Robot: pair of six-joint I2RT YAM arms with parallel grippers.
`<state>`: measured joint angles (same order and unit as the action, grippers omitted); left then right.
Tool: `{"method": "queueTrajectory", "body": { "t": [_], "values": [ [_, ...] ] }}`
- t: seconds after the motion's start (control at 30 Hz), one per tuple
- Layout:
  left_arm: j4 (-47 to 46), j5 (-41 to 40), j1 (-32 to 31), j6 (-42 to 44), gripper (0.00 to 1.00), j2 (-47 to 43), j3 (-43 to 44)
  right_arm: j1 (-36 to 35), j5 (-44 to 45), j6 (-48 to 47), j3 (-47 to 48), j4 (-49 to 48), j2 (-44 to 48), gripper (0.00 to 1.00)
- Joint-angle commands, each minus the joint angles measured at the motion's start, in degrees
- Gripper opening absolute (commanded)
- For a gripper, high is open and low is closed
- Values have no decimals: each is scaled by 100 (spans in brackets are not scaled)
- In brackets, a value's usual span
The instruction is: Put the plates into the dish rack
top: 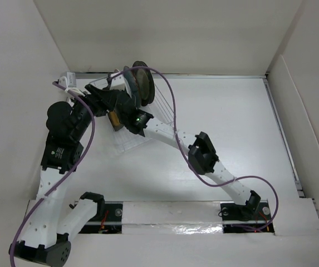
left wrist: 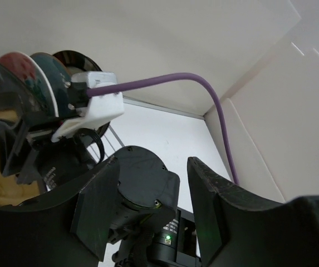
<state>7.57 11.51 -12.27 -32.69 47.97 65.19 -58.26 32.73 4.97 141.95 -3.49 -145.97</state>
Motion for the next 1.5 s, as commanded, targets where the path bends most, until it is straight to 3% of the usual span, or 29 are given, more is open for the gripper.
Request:
{"method": "queueTrajectory", "body": {
  "t": [0.0, 0.03, 0.1, 0.23, 0.3, 0.4, 0.47, 0.5, 0.53, 0.57, 0.73, 0.8, 0.83, 0.87, 0.9, 0.93, 0.97, 1.03, 1.17, 1.47],
  "values": [
    [-125, -481, -12, 201, 48, -164, 12, 43, -416, 608, -340, -494, 576, 46],
    [-38, -657, -12, 236, 47, -191, -6, 95, -486, 688, -535, -556, 735, 56],
    [244, -1156, -12, 315, 41, -279, -120, 156, -793, 873, -1139, -731, 1278, 64],
    [630, -1678, -12, 368, 23, -384, -533, 420, -1163, 1146, -2176, -987, 2079, 72],
    [771, -1469, -12, 386, 18, -314, -753, 534, -1365, 1391, -2670, -1170, 2677, 74],
    [886, -1179, -12, 473, 3, -95, -1016, 772, -1585, 1655, -3716, -1435, 3477, 77],
    [843, -1002, -12, 535, 0, 45, -1139, 878, -1498, 1700, -4504, -1532, 3872, 77],
    [807, -1097, -12, 561, 0, 90, -1157, 956, -1454, 1744, -4814, -1689, 4327, 68],
    [772, -1342, -12, 588, 0, 142, -1166, 1018, -1436, 1796, -5113, -1751, 4566, 15],
    [789, -1449, -12, 640, 0, 300, -1097, 1140, -1419, 1858, -5403, -1769, 4804, 0],
    [763, -1968, -12, 632, 0, 994, -684, 1291, -1498, 1972, -7275, -1919, 6349, 0],
    [868, -2290, -256, 728, 0, 1460, -341, 1352, -1515, 2016, -7733, -1928, 6703, 9],
    [956, -2685, -493, 772, 7, 1574, -218, 1352, -1515, 2025, -8153, -1919, 7035, 18],
    [1061, -2985, -739, 816, 14, 1776, -8, 1352, -1559, 2034, -8348, -1919, 7178, 37],
    [1123, -3362, -1098, 817, 20, 1856, 81, 1413, -1594, 2043, -8516, -1832, 7301, 45],
    [1158, -3444, -1102, 799, 30, 1935, 151, 1466, -1620, 2060, -8656, -1770, 7424, 51],
    [1159, -3453, -1102, 782, 34, 2023, 222, 1467, -1743, 2060, -8901, -1700, 7660, 56],
    [1106, -3698, -1102, 842, 40, 2076, 231, 1589, -1910, 2104, -9123, -1524, 7890, 57],
    [1519, -4410, -1102, 826, 40, 2524, 346, 1695, -2209, 2025, -9632, -1348, 8435, 57],
    [1274, -3946, -1102, 694, 38, 3008, 486, 1888, -2789, 1999, -9792, -1137, 8577, 57]
  ]
}}
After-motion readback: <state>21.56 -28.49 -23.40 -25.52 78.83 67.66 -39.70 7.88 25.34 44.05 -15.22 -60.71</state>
